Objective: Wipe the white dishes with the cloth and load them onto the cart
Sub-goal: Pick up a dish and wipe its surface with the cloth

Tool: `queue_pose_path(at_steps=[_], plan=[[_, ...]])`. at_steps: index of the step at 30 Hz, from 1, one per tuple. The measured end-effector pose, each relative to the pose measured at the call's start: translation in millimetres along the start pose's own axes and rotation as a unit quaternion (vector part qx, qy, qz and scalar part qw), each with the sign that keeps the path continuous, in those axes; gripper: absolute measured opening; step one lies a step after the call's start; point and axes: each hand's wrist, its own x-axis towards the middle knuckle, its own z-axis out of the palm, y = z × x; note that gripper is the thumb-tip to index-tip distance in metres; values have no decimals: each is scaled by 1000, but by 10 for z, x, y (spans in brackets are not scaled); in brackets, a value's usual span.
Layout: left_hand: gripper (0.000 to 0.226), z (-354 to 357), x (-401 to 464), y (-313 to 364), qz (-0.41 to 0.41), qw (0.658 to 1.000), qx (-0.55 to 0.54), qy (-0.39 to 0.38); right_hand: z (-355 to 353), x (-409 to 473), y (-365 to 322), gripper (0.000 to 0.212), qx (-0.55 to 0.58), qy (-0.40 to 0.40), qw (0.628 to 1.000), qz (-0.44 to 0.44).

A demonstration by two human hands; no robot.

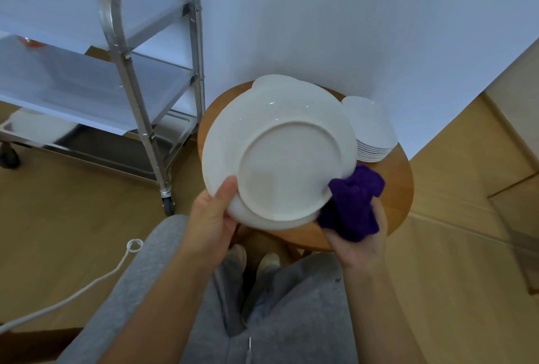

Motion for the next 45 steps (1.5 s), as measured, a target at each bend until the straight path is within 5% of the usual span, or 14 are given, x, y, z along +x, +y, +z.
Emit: queue_pose_path(at_steps=[4, 7, 10, 12, 15, 20, 24, 27, 29, 34, 38, 42, 45], plan=[[69, -43, 30, 124, -20, 1000, -15, 5, -22, 27, 38, 69, 52, 37, 992, 105], [53, -65, 14, 178, -31, 999, 1, 36, 57, 30, -89, 50, -69, 106, 984, 126], [43, -113, -16, 221, -32, 997, 21, 65, 78, 146, -293, 25, -234, 181, 955, 13], [35, -128, -34, 256, -25, 997, 49, 53, 186, 211, -393, 8, -398, 215, 881, -141], [16, -36, -88, 322, -23, 991, 126, -43, 451, 241, -372, 5, -551, 116, 784, -263], [14, 69, -153, 366, 3, 968, 227, -109, 693, 269, -213, 15, -697, -9, 696, -174], [14, 78, -129, 402, 5, 961, 246, -124, 911, 120, -170, 9, -725, -73, 645, -232], [12, 129, -156, 332, 11, 952, 267, -148, 1089, -102, 6, 30, -782, -173, 516, -302], [16, 132, -187, 307, 23, 949, 275, -150, 1136, -214, 41, 39, -812, -224, 475, -255], [17, 136, -253, 362, -9, 943, 289, -164, 1047, 14, -327, 40, -787, -267, 555, -38], [26, 163, -273, 429, -25, 950, 263, -164, 982, 149, -562, 19, -675, -255, 692, -3], [23, 109, -230, 487, 1, 973, 209, -100, 644, 175, -667, 21, -552, -192, 811, 37], [41, 25, -128, 508, 6, 993, 108, -49, 301, 55, -494, 27, -432, -183, 882, 37]])
